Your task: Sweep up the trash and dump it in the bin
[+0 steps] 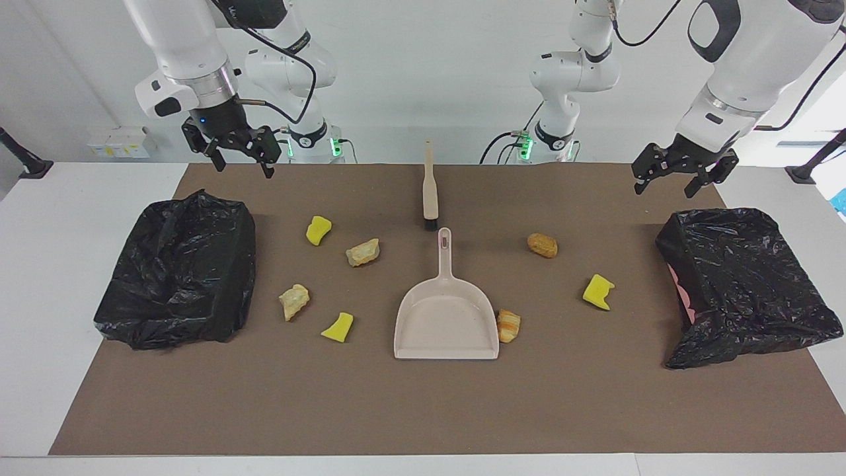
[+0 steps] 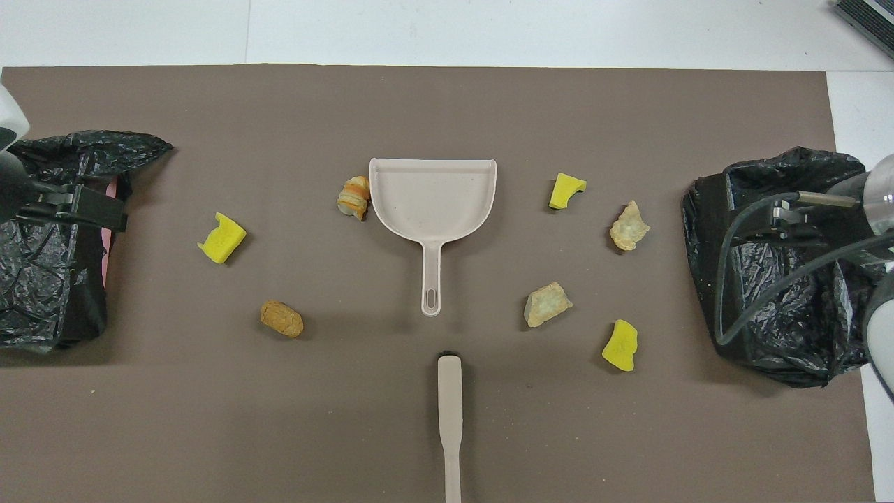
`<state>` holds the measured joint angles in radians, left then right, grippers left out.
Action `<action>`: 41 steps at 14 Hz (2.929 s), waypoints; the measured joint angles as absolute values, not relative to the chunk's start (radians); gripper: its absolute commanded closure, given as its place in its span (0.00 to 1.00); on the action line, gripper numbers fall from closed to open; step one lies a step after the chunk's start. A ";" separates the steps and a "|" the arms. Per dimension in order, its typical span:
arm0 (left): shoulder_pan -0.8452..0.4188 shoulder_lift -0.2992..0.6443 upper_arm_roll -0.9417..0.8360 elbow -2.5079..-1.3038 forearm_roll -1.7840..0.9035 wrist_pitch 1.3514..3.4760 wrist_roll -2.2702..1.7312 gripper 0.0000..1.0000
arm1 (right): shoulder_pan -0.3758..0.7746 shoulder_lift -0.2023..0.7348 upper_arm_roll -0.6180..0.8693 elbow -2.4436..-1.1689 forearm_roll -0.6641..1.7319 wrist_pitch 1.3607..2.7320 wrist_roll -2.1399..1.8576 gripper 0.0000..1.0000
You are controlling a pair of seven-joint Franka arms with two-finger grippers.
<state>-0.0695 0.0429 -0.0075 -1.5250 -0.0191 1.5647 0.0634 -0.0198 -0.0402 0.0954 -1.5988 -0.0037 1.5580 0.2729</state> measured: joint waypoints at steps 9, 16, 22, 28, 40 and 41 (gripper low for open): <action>-0.070 0.040 -0.009 -1.525 -0.019 1.563 0.063 0.00 | -0.032 -0.041 0.095 -1.599 -0.004 1.558 0.273 0.00; -0.073 0.038 -0.020 -1.526 -0.019 1.565 0.116 0.00 | -0.032 -0.041 0.097 -1.599 -0.003 1.558 0.273 0.00; -0.143 0.032 -0.036 -1.556 -0.021 1.565 0.111 0.00 | -0.031 -0.041 0.101 -1.599 0.001 1.558 0.272 0.00; -0.323 -0.050 -0.041 -1.717 -0.022 1.638 -0.069 0.00 | -0.032 -0.041 0.100 -1.599 0.001 1.558 0.233 0.00; -0.773 -0.136 -0.045 -2.123 -0.022 1.943 -0.526 0.00 | 0.136 0.153 0.120 -1.494 0.001 1.646 0.373 0.00; -0.818 -0.131 -0.047 -2.173 -0.022 2.007 -0.583 0.00 | 0.158 0.180 0.121 -1.485 0.001 1.664 0.401 0.00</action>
